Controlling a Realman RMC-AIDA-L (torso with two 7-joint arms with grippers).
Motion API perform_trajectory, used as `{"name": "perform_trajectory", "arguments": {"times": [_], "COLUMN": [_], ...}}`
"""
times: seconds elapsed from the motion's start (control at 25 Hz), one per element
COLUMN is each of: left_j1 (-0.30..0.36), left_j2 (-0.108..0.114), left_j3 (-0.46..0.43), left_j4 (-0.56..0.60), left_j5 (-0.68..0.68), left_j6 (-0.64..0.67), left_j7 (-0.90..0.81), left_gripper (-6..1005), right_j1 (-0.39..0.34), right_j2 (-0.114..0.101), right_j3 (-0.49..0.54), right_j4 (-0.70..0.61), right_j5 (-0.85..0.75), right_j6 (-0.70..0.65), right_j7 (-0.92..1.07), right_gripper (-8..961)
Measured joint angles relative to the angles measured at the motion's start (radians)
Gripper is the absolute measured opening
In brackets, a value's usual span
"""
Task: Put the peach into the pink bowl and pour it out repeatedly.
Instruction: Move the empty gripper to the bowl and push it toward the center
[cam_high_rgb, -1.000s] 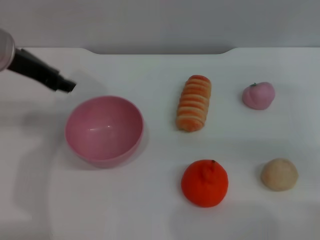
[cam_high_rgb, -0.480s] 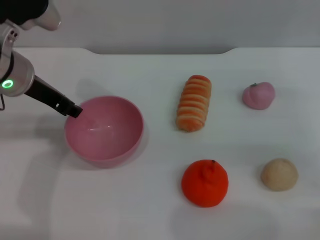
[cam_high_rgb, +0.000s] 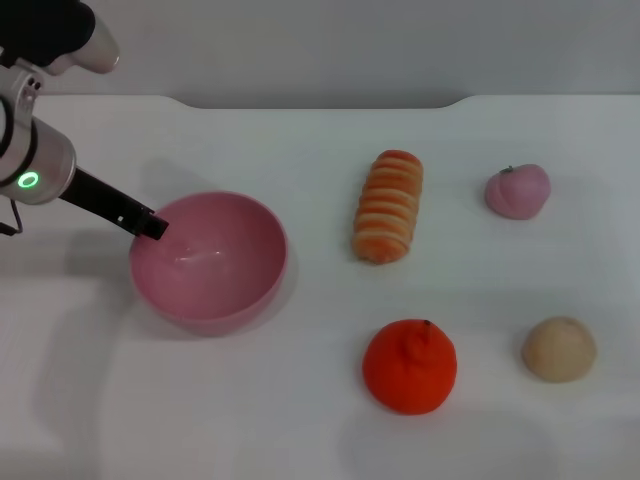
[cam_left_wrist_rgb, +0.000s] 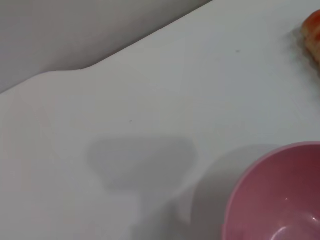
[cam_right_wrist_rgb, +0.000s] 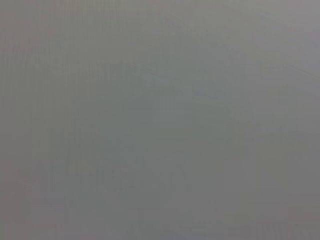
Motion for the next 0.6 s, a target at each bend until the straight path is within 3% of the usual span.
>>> {"name": "perform_trajectory", "arguments": {"times": [0.6], "left_j1": [0.004], "left_j2": [-0.002], "left_j3": [0.042], "left_j4": [-0.098], "left_j5": [-0.009], "left_j6": [-0.08], "left_j7": [-0.04], "left_gripper": [444], "right_j1": [-0.001], "right_j2": [0.001], "right_j3": [-0.01], "right_j4": [0.0], "right_j5": [0.0], "right_j6": [-0.002], "right_j7": [0.004], "right_gripper": [567]}}
